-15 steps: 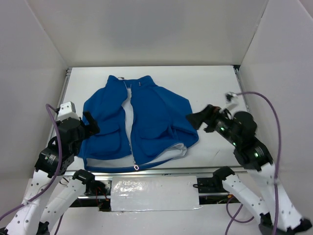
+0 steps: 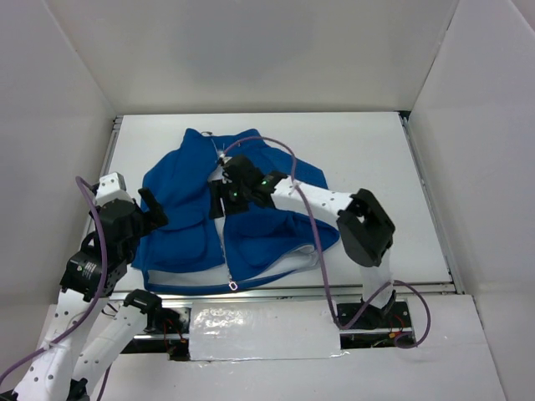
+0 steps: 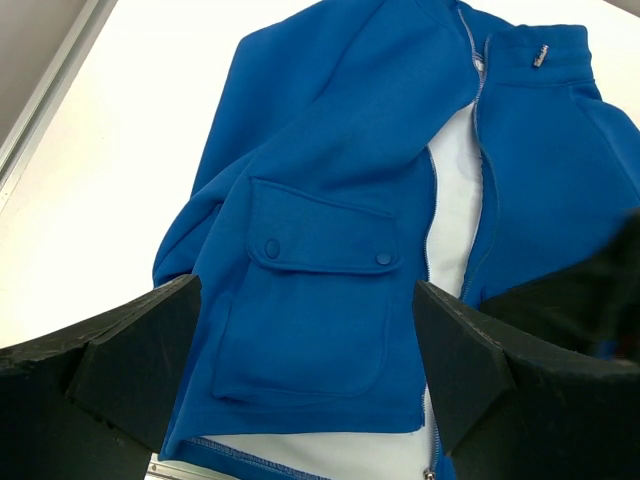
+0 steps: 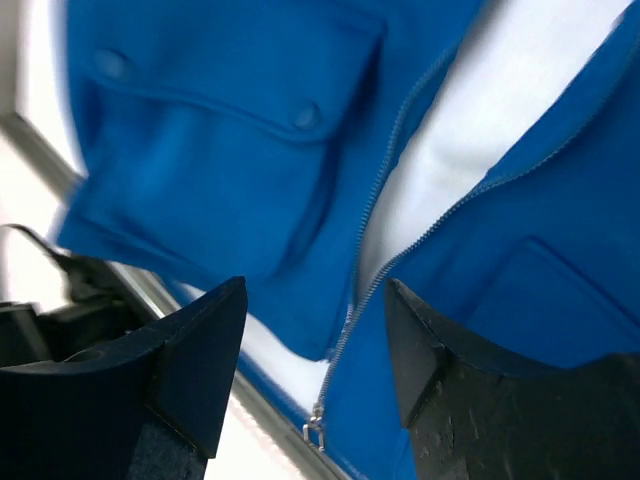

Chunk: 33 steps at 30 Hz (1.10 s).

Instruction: Zip up the jacket

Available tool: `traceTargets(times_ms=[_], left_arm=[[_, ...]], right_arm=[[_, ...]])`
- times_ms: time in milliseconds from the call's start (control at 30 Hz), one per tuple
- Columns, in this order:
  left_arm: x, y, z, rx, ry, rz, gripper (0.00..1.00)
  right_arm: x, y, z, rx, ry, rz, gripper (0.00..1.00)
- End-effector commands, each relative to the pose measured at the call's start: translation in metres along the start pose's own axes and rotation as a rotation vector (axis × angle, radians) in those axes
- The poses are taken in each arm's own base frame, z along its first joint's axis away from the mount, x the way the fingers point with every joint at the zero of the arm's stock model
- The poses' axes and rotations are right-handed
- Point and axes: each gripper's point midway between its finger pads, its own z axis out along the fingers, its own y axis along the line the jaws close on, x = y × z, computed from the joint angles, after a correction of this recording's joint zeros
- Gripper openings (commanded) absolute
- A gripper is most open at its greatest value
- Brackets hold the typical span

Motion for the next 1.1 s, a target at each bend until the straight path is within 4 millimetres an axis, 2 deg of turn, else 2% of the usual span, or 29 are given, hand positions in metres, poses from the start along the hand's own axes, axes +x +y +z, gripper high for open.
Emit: traceTargets(times_ms=[0, 33, 67, 167, 267, 467, 567, 633, 667, 700, 767, 800, 867, 1033, 1067], left_arm=[[-0.009, -0.006, -0.001, 0.034, -0.034, 0.004, 0.99], [-0.009, -0.006, 0.0, 0.036, -0.031, 0.009, 0.99], [-0.009, -0.008, 0.0, 0.042, -0.027, 0.011, 0.99], [-0.007, -0.01, 0.001, 0.049, -0.017, 0.019, 0.99], [-0.007, -0.011, 0.001, 0.057, -0.015, 0.024, 0.99], [-0.006, -0.012, 0.001, 0.066, -0.014, 0.026, 1.0], [-0.006, -0.014, 0.001, 0.074, -0.015, 0.028, 1.0], [-0.007, -0.013, 0.001, 0.072, -0.015, 0.026, 0.99], [-0.006, -0.013, 0.001, 0.072, -0.014, 0.027, 0.99], [-0.006, -0.013, 0.0, 0.072, -0.015, 0.026, 0.99], [-0.007, -0.012, 0.0, 0.07, -0.018, 0.025, 0.99], [-0.007, -0.013, 0.0, 0.072, -0.018, 0.023, 0.99], [-0.007, -0.012, 0.0, 0.069, -0.02, 0.022, 0.99], [-0.01, -0.013, -0.005, 0.08, -0.029, -0.003, 0.99], [-0.007, -0.021, -0.008, 0.129, -0.01, -0.016, 0.99]], right_arm=[[-0.008, 0.022, 0.012, -0.03, -0.02, -0.029, 0.64], [-0.007, 0.021, 0.018, -0.021, -0.014, -0.028, 0.64], [0.003, 0.012, 0.03, 0.004, 0.014, -0.018, 0.63], [0.018, 0.002, 0.048, 0.013, 0.051, -0.007, 0.61], [0.031, -0.004, 0.06, -0.003, 0.094, 0.007, 0.59], [0.043, -0.017, 0.071, 0.035, 0.119, 0.032, 0.56], [0.051, -0.012, 0.075, -0.004, 0.148, 0.046, 0.49], [0.058, -0.007, 0.076, -0.044, 0.176, 0.062, 0.4], [0.056, -0.002, 0.077, -0.076, 0.163, 0.063, 0.37], [0.061, -0.002, 0.076, -0.092, 0.172, 0.071, 0.28], [0.056, 0.012, 0.071, -0.166, 0.17, 0.077, 0.2], [0.054, 0.016, 0.069, -0.189, 0.17, 0.082, 0.1], [0.048, 0.024, 0.064, -0.231, 0.168, 0.084, 0.0], [0.025, 0.026, 0.055, -0.278, 0.134, 0.122, 0.0], [0.015, 0.023, 0.047, -0.301, 0.1, 0.136, 0.0]])
